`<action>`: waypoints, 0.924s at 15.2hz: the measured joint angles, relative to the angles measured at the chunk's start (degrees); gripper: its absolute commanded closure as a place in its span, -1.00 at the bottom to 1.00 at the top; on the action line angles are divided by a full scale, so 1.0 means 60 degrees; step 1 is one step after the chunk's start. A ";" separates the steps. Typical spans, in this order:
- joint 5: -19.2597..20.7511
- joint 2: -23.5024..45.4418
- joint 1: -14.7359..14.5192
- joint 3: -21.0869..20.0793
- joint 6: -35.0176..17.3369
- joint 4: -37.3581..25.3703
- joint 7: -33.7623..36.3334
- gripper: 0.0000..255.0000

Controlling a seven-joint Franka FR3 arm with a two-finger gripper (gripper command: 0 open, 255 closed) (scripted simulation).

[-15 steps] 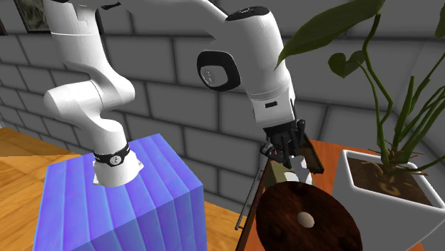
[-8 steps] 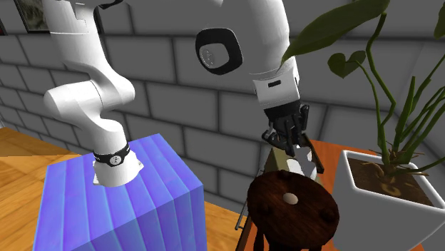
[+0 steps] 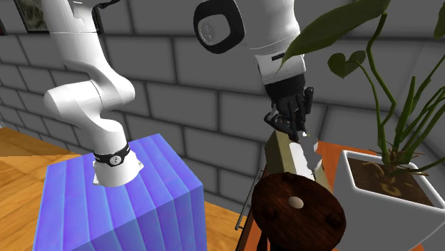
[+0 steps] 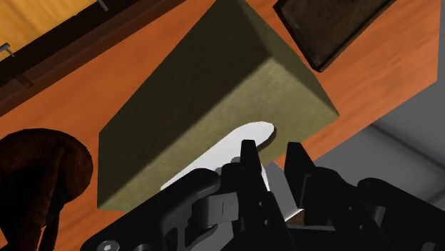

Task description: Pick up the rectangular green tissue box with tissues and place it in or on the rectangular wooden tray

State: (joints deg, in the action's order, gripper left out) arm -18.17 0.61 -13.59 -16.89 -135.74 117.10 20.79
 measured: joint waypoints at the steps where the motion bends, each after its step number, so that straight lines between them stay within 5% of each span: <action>1: 0.0004 -0.0063 0.0012 0.0012 0.0122 -0.0060 0.0013 1.00; 14: 0.1436 0.0299 -0.1224 -0.1142 0.0173 -0.1022 0.3243 1.00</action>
State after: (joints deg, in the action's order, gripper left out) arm -9.55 2.40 -20.93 -23.74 -134.70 110.97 40.25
